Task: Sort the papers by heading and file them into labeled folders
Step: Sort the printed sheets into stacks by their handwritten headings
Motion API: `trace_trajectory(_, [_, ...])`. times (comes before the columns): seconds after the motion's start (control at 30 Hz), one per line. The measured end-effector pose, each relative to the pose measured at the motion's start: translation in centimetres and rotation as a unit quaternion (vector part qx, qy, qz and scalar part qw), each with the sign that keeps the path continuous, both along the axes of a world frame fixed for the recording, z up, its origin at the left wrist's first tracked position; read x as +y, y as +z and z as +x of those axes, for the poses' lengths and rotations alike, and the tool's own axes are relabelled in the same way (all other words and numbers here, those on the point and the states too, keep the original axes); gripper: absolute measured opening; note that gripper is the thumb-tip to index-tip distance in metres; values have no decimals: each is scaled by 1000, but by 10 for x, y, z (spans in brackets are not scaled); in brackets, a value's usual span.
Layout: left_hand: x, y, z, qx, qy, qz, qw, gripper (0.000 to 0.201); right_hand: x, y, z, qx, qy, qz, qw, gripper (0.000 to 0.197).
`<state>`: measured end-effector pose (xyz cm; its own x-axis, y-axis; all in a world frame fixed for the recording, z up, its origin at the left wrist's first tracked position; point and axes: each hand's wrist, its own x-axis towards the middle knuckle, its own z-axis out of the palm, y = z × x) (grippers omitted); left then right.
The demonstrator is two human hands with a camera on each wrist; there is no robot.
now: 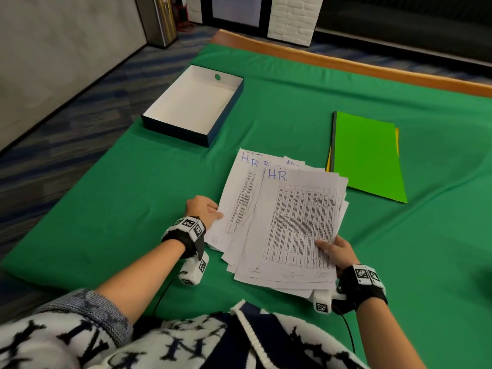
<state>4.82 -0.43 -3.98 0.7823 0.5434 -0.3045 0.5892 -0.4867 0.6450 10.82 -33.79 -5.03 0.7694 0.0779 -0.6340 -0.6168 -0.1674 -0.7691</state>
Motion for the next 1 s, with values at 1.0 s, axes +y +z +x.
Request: trace_trajectory(1.0, [-77,42,19,-33,-169,-33,985,32,2,-4,11,12,-40,-36,998,37])
